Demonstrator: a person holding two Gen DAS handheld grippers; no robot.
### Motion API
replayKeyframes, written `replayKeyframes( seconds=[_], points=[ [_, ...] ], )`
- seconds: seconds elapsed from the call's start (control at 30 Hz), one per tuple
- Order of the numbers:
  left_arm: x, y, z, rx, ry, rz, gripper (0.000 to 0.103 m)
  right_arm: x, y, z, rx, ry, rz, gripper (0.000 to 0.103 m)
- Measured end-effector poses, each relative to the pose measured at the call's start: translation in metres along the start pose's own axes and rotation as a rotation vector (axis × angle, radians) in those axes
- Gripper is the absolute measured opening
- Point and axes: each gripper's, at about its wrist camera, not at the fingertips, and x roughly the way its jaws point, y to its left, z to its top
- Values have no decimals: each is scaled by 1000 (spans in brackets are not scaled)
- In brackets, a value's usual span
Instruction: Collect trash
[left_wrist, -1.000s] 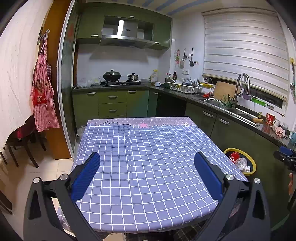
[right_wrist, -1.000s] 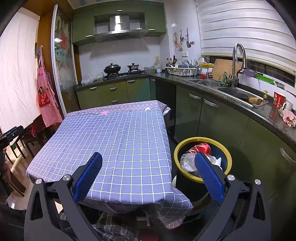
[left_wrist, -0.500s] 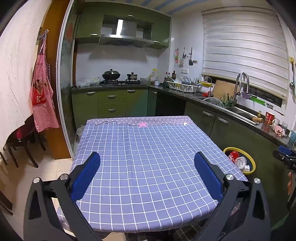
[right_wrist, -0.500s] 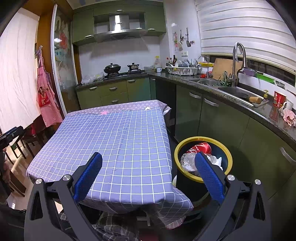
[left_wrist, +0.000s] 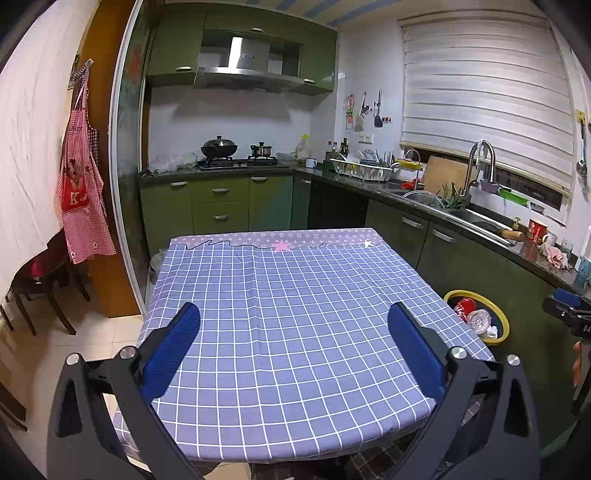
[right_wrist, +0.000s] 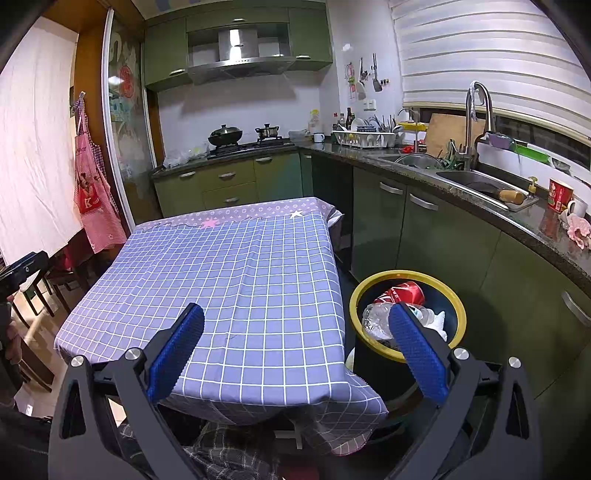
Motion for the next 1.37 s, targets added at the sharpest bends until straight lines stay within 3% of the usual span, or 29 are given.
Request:
replayKeyframes(
  seconds=[0.77, 1.07, 1.37],
  points=[
    [7, 3, -3, -13, 19, 0, 97, 4, 0, 2, 1, 19, 6, 98],
    [7, -1, -4, 12, 12, 27, 97, 6, -1, 2, 3, 22, 9, 98],
    [23, 9, -3, -22, 57, 66, 97, 11, -3, 2, 8, 27, 19, 99]
  ],
)
